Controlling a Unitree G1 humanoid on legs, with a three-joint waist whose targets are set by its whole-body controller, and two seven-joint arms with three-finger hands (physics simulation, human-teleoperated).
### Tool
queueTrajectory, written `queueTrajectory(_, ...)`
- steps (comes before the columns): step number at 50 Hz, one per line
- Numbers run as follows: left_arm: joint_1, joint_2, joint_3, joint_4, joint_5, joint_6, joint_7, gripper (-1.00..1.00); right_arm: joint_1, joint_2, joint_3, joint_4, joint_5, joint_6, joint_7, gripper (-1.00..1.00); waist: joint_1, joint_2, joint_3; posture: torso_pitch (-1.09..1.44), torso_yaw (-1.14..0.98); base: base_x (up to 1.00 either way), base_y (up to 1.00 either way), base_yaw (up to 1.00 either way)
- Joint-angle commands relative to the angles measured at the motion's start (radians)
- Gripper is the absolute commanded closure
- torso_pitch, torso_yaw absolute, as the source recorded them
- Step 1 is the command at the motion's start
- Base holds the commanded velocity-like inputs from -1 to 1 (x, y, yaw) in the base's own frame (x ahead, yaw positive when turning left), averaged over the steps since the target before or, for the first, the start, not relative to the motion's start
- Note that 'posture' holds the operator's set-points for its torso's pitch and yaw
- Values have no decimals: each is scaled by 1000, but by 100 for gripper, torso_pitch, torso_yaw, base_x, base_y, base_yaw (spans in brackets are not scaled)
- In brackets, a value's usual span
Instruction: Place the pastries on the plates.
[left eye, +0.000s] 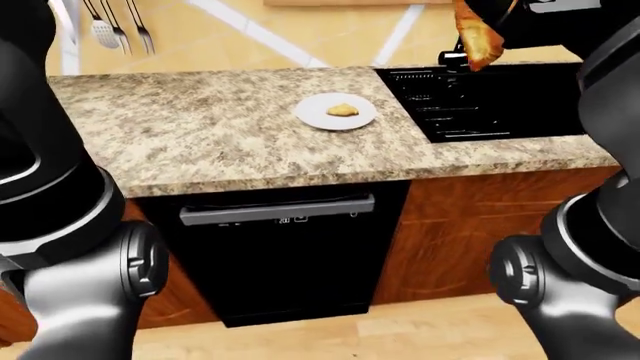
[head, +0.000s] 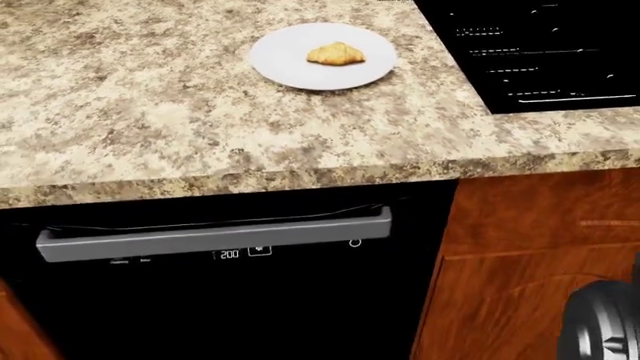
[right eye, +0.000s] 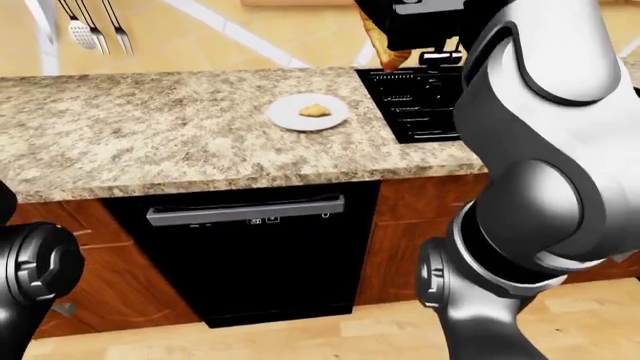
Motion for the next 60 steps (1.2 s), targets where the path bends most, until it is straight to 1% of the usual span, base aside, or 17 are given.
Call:
queueTrajectory(1, -32, 8, 1, -23, 1, -26, 3, -100, -29, -15, -19, -11, 0, -42, -15, 100, -4, 9, -27, -14, 0, 0, -27, 0)
queueTrajectory(10, -20, 9, 3, -45, 1, -17, 2, -100, -16, -25, -22, -19, 46, -50, -43, 100, 27, -43, -14, -14, 0, 14, -50, 0)
queueTrajectory(13, -26, 11, 7, -44, 0, -19, 3, -100, -18, -29, -26, -22, 62, -45, -54, 100, 40, -89, -15, -14, 0, 18, -58, 0)
queueTrajectory(15, -26, 11, 5, -41, 0, -22, 5, -100, -22, -31, -22, -14, 67, -53, -59, 100, 43, -165, -29, -14, 0, 19, -57, 0)
queueTrajectory(17, -30, 11, 4, -36, 0, -30, 6, -100, -26, -33, -10, 1, 68, -67, -63, 100, 42, -121, -5, -14, 0, 18, -57, 0)
queueTrajectory(27, -19, 5, 4, -53, 0, -22, 11, -100, -11, -32, -6, 5, 83, -87, -73, 100, 16, -50, -6, -14, 0, 18, -58, 0)
queueTrajectory(29, -15, 8, 5, -62, -1, -16, 9, -100, -8, -34, -13, -8, 93, -75, -77, 100, 12, -15, -18, -14, 0, 18, -58, 0)
queueTrajectory(30, -15, 9, 7, -62, -1, -15, 9, -100, -7, -36, -12, -12, 95, -72, -79, 100, 22, -31, -4, -14, 0, 18, -59, 0)
queueTrajectory(31, -9, 15, 0, -68, 2, -19, 4, -100, -6, -36, -16, -18, 101, -66, -81, 100, 6, -8, 1, -14, 0, 18, -58, 0)
queueTrajectory(35, -7, 15, 16, -84, -2, 0, 6, -100, 1, -35, -19, -27, 114, -63, -91, 100, 9, 0, -25, -14, 0, 19, -58, 0)
queueTrajectory(38, 0, 17, 19, -94, -8, 9, 13, -100, 4, -32, -17, -22, 120, -74, -97, 100, 15, -41, -8, -14, 0, 18, -58, 0)
queueTrajectory(40, 6, 16, 21, -99, -12, 13, 18, -100, 7, -33, -23, -33, 132, -64, -102, 100, 10, -123, -29, -14, 0, 18, -58, 0)
queueTrajectory(41, 8, 16, 20, -101, -14, 13, 19, -100, 8, -32, -21, -33, 134, -66, -105, 100, 7, -134, -44, -14, 0, 19, -58, 0)
queueTrajectory(43, 13, 17, 22, -106, -19, 17, 21, -100, 12, -35, -22, -37, 141, -64, -109, 100, 6, -110, -7, -14, 0, 18, -57, 0)
queueTrajectory(51, 72, -41, 1, -128, -36, -3, 52, -100, 51, -30, -20, -57, 161, -74, -124, 100, 8, -35, 0, -14, 0, 19, -58, 0)
queueTrajectory(53, 74, -45, -3, -127, -35, -4, 51, -100, 49, -38, -32, -68, 175, -57, -127, 100, 4, 5, -12, -14, 0, 19, -58, 0)
queueTrajectory(60, 41, -21, 4, -123, -30, 12, 37, -100, 27, -54, -38, -56, 202, -53, -143, 100, 6, -2, -37, -14, 0, 19, -58, 0)
